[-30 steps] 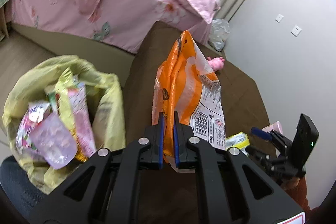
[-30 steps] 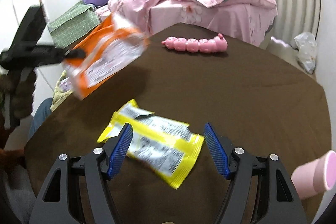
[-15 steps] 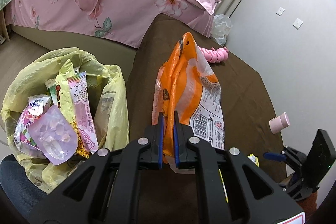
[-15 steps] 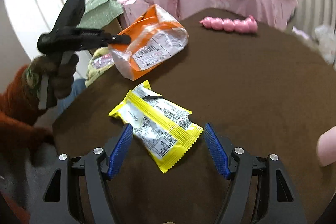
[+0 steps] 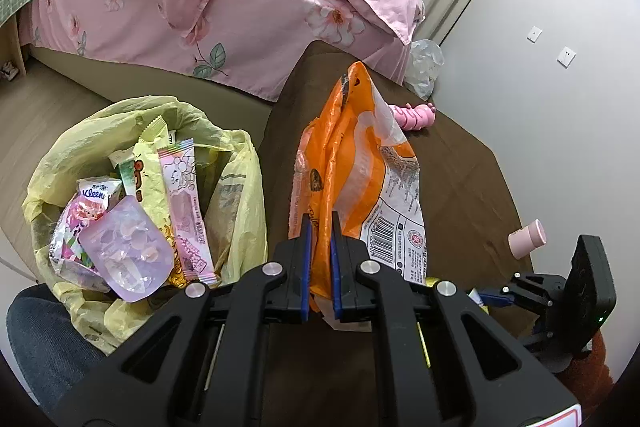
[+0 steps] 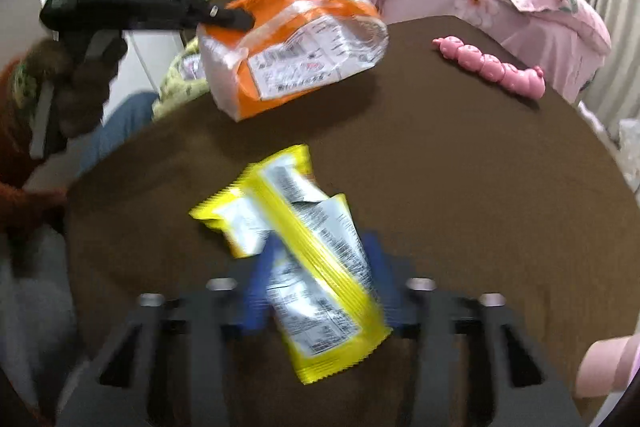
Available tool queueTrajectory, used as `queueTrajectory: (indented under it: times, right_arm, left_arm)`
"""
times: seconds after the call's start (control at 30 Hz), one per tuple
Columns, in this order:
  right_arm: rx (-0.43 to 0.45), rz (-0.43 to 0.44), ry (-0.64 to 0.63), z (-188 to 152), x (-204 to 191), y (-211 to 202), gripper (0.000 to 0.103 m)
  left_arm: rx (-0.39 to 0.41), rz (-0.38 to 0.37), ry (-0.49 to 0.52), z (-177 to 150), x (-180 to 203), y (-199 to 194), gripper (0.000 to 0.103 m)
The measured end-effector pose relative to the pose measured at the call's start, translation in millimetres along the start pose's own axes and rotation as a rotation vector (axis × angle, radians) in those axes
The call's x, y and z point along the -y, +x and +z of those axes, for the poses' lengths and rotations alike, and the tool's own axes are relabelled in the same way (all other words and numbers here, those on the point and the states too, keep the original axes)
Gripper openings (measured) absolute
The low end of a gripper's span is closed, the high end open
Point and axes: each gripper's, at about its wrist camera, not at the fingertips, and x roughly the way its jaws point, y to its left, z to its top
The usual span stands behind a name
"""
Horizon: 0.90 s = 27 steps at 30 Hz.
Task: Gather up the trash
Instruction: 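Grasp the yellow snack packet with the right gripper while the left holds the chip bag, then carry the orange chip bag and yellow packet over the yellow bag with both grippers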
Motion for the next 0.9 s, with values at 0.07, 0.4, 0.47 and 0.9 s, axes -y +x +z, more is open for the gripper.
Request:
queueTrajectory:
  times: [0.07, 0.4, 0.47, 0.9]
  right_arm:
    - [0.023, -0.010, 0.023, 1, 2, -9, 0.021]
    - [0.186, -0.052, 0.155, 29, 12, -56, 0.017]
    - [0.232, -0.061, 0.168, 40, 10, -67, 0.017]
    - [0.379, 0.018, 0.078, 139, -30, -68, 0.017]
  left_arm:
    - [0.010, -0.006, -0.002, 0, -1, -4, 0.007]
    - [0.097, -0.025, 0.003, 4, -2, -42, 0.007]
    - [0.118, -0.014, 0.009, 6, -3, -52, 0.007]
    - [0.254, 0.169, -0.064, 1, -68, -129, 0.007]
